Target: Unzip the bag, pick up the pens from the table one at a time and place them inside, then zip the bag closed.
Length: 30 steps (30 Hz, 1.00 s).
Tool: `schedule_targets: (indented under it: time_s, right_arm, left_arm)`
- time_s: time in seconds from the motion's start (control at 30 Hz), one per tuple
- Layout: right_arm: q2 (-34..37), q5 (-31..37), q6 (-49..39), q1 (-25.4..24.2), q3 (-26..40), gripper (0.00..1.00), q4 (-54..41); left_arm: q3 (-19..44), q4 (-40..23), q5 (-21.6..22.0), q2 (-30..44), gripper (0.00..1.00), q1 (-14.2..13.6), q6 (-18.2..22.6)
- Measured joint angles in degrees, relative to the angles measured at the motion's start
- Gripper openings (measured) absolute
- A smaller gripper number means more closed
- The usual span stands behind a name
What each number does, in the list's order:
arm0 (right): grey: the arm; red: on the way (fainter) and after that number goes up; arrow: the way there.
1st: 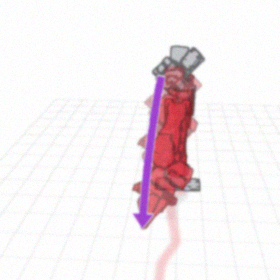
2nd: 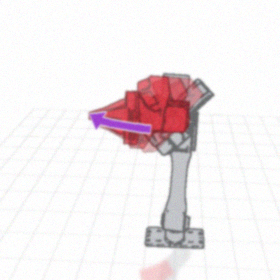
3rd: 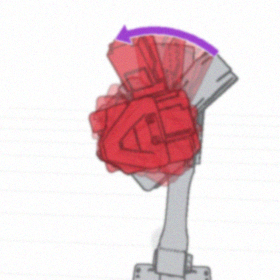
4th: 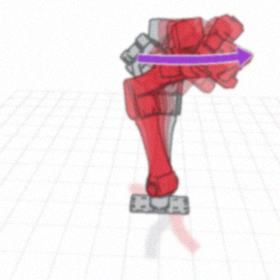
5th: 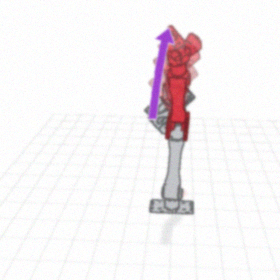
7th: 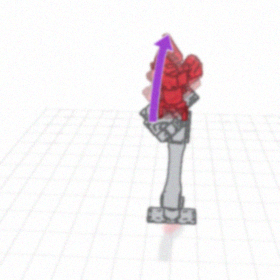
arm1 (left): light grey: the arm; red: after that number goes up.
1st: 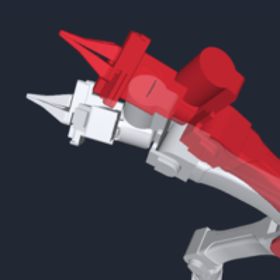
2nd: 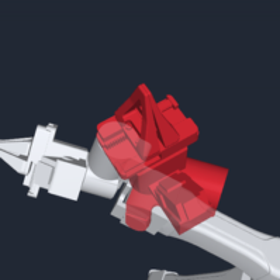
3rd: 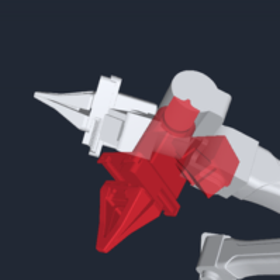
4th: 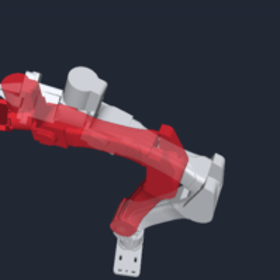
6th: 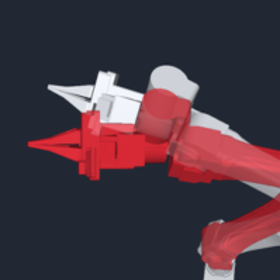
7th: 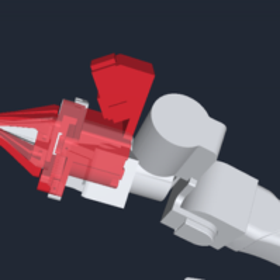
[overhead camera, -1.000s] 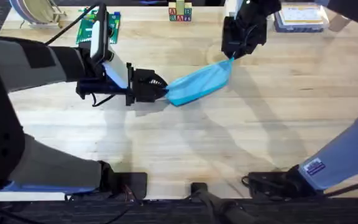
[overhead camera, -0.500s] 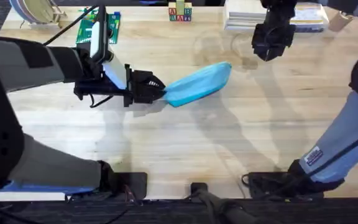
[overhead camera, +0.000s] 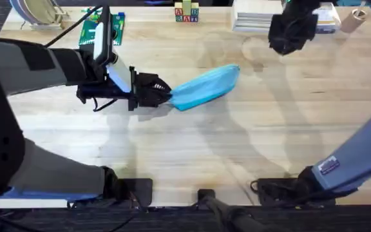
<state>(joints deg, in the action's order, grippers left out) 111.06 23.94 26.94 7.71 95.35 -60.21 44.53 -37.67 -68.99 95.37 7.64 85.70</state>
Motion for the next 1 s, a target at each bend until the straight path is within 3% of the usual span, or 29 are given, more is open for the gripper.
schedule_targets:
  time_s: [0.27,0.67,1.0]
  right_arm:
    - [-9.1,-0.2,0.0,3.2,0.0,0.033,-2.4]
    - [-19.3,-0.4,-2.2,12.1,0.0,0.033,-7.0]
    - [-30.2,-0.4,-3.0,13.8,-2.4,0.033,-9.6]
  left_arm:
    - [0.0,0.0,0.0,0.0,0.042,0.0,0.0]
    - [0.0,0.0,0.0,0.0,0.042,0.0,0.0]
    - [0.0,0.0,0.0,0.0,0.042,0.0,0.0]
